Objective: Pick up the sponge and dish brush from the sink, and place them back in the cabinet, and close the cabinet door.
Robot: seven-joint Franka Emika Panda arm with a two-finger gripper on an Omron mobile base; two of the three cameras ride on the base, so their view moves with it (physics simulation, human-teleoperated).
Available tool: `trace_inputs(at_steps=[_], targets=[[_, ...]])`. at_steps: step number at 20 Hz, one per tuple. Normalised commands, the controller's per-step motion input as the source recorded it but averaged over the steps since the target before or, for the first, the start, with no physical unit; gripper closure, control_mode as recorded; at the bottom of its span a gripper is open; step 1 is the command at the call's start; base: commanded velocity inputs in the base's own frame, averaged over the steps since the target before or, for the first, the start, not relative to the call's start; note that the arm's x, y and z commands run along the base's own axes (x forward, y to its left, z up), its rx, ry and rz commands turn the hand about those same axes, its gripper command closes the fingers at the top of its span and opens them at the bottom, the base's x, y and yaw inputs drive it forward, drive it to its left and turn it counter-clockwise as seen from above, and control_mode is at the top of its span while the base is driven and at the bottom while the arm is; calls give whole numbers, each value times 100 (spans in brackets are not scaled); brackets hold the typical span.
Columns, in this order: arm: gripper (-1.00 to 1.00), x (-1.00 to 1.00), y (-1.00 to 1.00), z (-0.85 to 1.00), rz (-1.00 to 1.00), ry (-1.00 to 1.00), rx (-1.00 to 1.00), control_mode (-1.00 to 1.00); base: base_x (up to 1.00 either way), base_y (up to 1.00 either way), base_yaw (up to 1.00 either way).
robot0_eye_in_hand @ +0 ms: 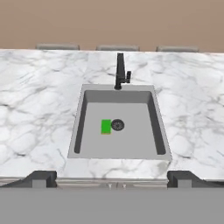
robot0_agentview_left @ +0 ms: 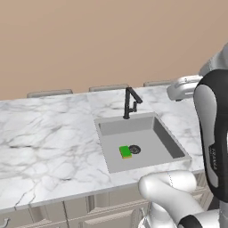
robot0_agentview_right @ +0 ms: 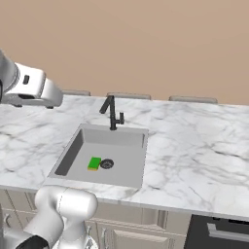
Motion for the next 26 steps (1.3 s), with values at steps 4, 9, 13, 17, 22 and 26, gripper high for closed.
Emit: trace_inputs(at_steps=[4,9,13,17,22,26], targets=[[-100,25,6,-20,0,8,0,-100,0,0,0],[-100,9,0,-37,0,4,0,-100,0,0,0],[-100,7,2,-46,0,1,0,-100,0,0,0],[-100,3,0,-41,0,0,0,-100,0,0,0],[-100,0,0,-36,0,0,0,-100,0,0,0],[-100,0,0,-36,0,0,0,-100,0,0,0]])
